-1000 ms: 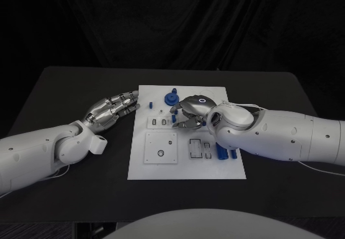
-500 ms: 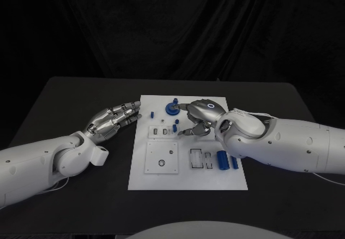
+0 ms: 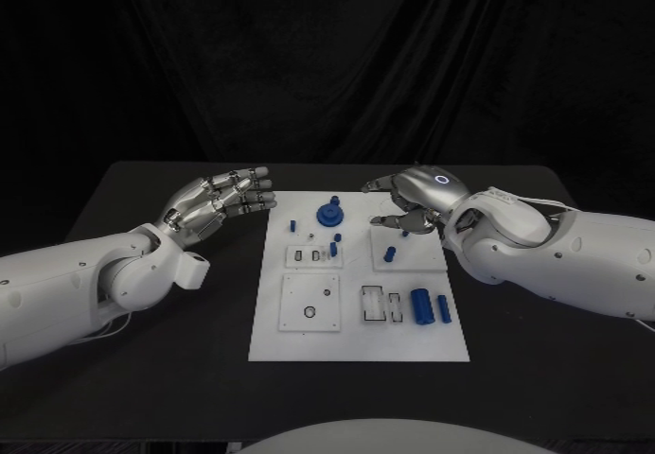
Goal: Assemble the parts on the task board
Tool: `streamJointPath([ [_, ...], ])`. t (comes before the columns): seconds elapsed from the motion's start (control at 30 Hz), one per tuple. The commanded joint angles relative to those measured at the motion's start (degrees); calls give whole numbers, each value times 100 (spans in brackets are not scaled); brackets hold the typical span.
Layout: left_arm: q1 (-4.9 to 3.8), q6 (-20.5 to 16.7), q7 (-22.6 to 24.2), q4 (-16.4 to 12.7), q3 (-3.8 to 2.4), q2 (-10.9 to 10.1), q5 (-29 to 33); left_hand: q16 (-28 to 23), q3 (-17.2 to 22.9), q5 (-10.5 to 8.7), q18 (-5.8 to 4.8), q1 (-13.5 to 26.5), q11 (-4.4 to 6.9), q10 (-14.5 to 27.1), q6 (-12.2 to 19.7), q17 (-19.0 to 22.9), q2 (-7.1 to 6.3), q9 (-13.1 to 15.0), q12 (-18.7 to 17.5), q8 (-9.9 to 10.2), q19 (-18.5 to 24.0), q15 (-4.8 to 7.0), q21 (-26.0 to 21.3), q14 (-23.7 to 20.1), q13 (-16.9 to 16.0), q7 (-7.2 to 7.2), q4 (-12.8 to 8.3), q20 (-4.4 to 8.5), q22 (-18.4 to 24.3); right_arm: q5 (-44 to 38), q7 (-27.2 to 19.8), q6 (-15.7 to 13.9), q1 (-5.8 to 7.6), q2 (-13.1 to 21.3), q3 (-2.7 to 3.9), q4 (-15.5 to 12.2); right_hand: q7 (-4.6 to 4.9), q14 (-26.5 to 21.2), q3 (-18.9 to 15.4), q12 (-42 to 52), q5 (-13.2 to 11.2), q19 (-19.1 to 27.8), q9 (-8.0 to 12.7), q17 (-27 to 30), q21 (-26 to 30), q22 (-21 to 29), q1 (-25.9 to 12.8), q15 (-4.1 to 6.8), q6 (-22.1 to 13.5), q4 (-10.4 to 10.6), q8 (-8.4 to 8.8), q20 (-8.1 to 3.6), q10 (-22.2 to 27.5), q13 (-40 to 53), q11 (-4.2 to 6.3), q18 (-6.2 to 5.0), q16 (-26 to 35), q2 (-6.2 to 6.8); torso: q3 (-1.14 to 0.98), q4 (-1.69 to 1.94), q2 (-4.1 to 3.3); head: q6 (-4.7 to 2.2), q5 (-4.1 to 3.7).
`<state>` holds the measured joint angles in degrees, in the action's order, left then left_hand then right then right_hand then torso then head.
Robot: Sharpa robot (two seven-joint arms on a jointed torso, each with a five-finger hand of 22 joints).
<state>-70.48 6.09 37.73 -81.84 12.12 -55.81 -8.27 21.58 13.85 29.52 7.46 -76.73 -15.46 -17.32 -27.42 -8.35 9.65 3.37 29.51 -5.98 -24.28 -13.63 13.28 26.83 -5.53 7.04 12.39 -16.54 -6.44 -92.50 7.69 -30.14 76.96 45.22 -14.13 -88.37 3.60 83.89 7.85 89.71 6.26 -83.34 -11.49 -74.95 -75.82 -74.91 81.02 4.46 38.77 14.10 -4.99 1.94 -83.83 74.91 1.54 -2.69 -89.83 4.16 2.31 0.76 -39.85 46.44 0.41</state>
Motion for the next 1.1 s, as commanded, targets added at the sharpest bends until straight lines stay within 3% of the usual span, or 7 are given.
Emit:
streamJointPath([
  [0.03,-55,-69,-312,71,-5,60,-13,412,-12,-41,-74,-50,-28,-125,-99,-143,-102,10,267,-31,-402,4,222,168,-108,7,211,19,-89,-36,9,243,-26,58,-1,102,0,611,92,14,335,2,-23,-1505,33,-1085,180,-12,276,-147,-47,29,-603,1498,-30,-52,-17,-131,-95,-47,221,90,91],
  [0.17,-147,-151,-530,249,-5,219,-476,1338,-84,-138,-21,-130,-16,-459,-233,-530,-170,15,872,-35,-798,48,480,421,-408,58,416,32,-180,-36,39,336,-106,130,-3,247,51,611,164,3,557,10,12,-1505,51,-1080,242,-39,483,-226,-65,39,-592,1490,-64,-56,-17,-248,-141,-89,369,217,164],
  [0.37,-225,-547,-783,667,-5,570,-1811,2583,-1049,-1332,159,899,181,-1271,-718,-1151,72,83,1650,-157,-1794,294,923,841,-875,280,435,83,-345,-36,58,458,-169,145,-5,404,70,611,235,29,786,1,51,-1505,37,-1084,245,-53,592,-252,-42,52,-616,1508,-77,-53,-17,-327,-257,-117,636,356,182],
  [0.77,-268,-1344,-2210,775,-6,1115,-5237,4400,-1493,-1063,296,205,815,-2479,-1501,-2201,295,231,2473,-376,-2879,872,2099,1774,-2046,379,445,520,-1039,-36,112,392,-207,211,-5,495,118,611,314,29,992,-6,83,-1505,27,-1086,240,-71,721,-282,-29,65,-617,1509,-107,-51,-17,-355,-345,-214,858,356,400],
  [0.83,-300,-1241,-2615,731,-6,1182,-5534,5205,-1462,-1111,282,115,897,-2795,-1675,-3309,253,312,2847,-411,-3106,989,2601,2635,-2511,322,445,664,-1383,-36,151,374,-207,222,-4,496,143,611,328,22,1023,11,97,-1505,62,-1076,238,-82,715,-292,-9,72,-610,1504,-124,-58,-17,-348,-356,-230,870,356,422],
  [0.9,-358,-1023,-3114,700,-6,1285,-5752,6508,-1761,-1674,221,792,888,-4610,-1907,-6232,423,472,4596,-451,-3262,1058,3767,4798,-5306,257,358,780,-2234,-36,189,360,-206,243,-4,484,148,611,330,20,1027,12,99,-1505,64,-1076,235,-85,718,-292,-7,74,-608,1502,-128,-58,-17,-347,-367,-248,877,356,467],
  [1.1,-499,-578,-4080,653,-6,1542,-5965,6825,-2257,-2230,-13,1299,1007,-6121,-2033,-7788,519,782,5505,-467,-3947,1108,5843,6022,-7189,245,431,796,-4784,-36,283,395,-202,301,-4,456,153,611,332,24,1030,14,101,-1505,67,-1075,232,-88,719,-292,-4,76,-612,1505,-132,-58,-17,-347,-389,-259,886,356,508],
])
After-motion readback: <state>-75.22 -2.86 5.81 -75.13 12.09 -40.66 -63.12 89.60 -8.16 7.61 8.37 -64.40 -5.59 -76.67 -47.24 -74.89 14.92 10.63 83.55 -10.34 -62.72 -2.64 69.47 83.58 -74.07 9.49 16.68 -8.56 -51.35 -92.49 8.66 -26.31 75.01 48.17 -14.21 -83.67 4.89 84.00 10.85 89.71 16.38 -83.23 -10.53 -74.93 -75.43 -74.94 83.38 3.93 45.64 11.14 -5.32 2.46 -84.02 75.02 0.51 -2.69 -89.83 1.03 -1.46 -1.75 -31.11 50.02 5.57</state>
